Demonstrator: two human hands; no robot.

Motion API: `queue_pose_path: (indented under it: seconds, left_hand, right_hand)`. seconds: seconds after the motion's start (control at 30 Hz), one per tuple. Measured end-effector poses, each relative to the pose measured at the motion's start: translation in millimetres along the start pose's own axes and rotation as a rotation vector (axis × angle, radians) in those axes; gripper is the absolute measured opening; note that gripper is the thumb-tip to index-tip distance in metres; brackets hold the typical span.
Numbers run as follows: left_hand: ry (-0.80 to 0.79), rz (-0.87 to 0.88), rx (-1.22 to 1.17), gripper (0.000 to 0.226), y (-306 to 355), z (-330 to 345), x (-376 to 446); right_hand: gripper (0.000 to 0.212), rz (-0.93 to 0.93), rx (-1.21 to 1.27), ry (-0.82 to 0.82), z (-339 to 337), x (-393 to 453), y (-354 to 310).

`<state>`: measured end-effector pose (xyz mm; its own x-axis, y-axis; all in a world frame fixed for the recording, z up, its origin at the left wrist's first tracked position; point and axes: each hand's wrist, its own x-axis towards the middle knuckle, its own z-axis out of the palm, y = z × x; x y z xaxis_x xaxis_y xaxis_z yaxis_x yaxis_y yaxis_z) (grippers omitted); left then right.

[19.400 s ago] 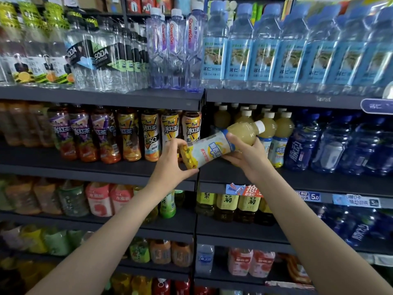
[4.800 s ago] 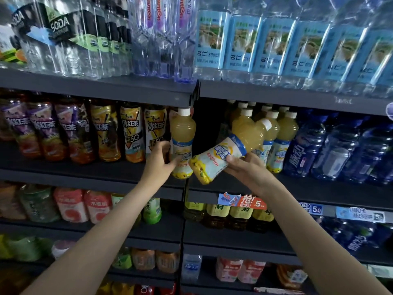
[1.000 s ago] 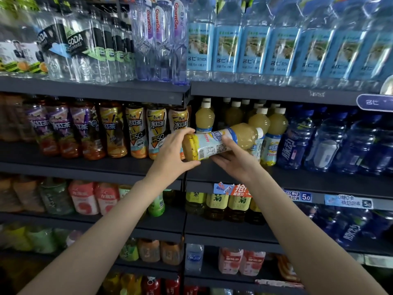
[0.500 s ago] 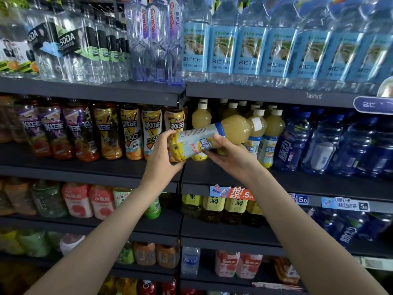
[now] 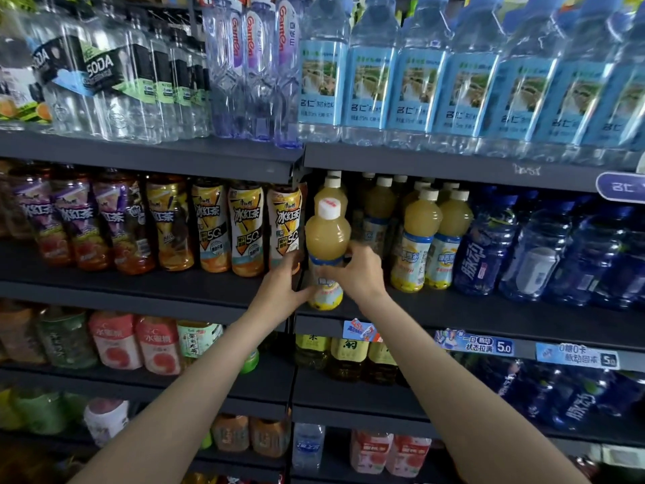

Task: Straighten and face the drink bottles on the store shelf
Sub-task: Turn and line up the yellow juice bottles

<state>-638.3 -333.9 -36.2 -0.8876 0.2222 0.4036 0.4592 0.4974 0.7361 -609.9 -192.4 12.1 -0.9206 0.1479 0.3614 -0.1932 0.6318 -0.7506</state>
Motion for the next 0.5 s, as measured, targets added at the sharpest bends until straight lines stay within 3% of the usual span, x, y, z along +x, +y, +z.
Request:
queue_pose_path:
  seconds: [0.17,0.3,0.5]
  left_hand:
    - [0.024,-0.084,-0.027,0.047,7,22,25]
    - [0.122,-0.101,-0.031,0.033,5,36,38]
    - [0.044,-0.142,0.05,0.053,-12,31,67]
  right_hand:
    - [0.05,0.137,-0.007,0.024,17,27,2]
    - [0.054,0.124,0.03,0.02,27,45,14]
    - [0.056,0.247,0.083,-0.014,16,63,61]
